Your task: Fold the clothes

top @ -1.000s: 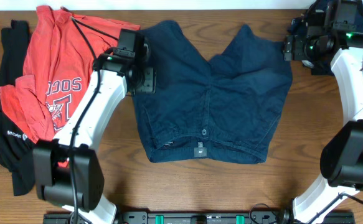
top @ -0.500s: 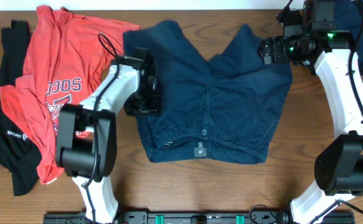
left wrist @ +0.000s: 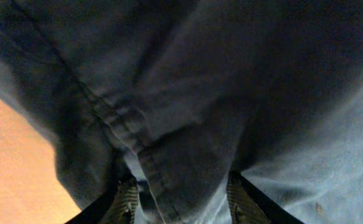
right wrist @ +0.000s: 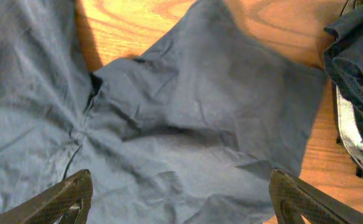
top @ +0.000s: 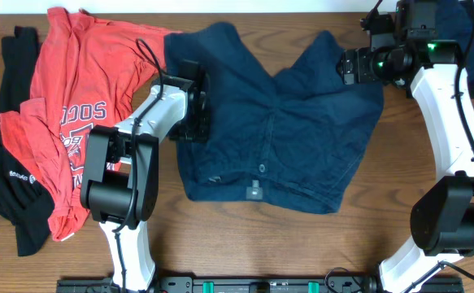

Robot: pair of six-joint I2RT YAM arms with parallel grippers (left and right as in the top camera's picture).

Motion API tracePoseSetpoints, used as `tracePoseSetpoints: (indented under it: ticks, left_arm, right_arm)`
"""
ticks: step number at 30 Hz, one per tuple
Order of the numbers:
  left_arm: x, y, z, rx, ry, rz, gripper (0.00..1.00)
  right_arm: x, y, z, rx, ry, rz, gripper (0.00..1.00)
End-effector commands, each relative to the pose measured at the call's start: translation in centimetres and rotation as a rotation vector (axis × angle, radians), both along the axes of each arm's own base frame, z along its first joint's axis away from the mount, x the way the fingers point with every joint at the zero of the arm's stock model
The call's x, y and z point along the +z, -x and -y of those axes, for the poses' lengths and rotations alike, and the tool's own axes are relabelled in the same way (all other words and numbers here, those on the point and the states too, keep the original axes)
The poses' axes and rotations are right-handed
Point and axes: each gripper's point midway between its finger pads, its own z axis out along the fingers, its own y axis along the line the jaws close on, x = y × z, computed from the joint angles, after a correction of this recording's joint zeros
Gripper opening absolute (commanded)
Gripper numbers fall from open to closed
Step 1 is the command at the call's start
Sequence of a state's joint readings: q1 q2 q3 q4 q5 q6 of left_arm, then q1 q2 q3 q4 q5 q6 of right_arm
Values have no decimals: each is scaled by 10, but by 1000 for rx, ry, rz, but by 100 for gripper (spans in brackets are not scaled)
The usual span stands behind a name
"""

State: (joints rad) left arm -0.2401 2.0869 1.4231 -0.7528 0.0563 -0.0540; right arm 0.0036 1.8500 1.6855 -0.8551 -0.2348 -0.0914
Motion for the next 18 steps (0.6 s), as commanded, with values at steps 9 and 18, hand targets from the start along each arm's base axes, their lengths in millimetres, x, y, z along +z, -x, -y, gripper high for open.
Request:
tracePoseSetpoints:
  ticks: [9,18]
  left_arm:
    - [-52,-112,-19,-159,-204,410,64]
    - [-10,-136,-32,-75,-247,532,69]
  right_arm:
    - [1,4,-13,35,3,6,88]
    - [-1,3,-16,40,14,14,89]
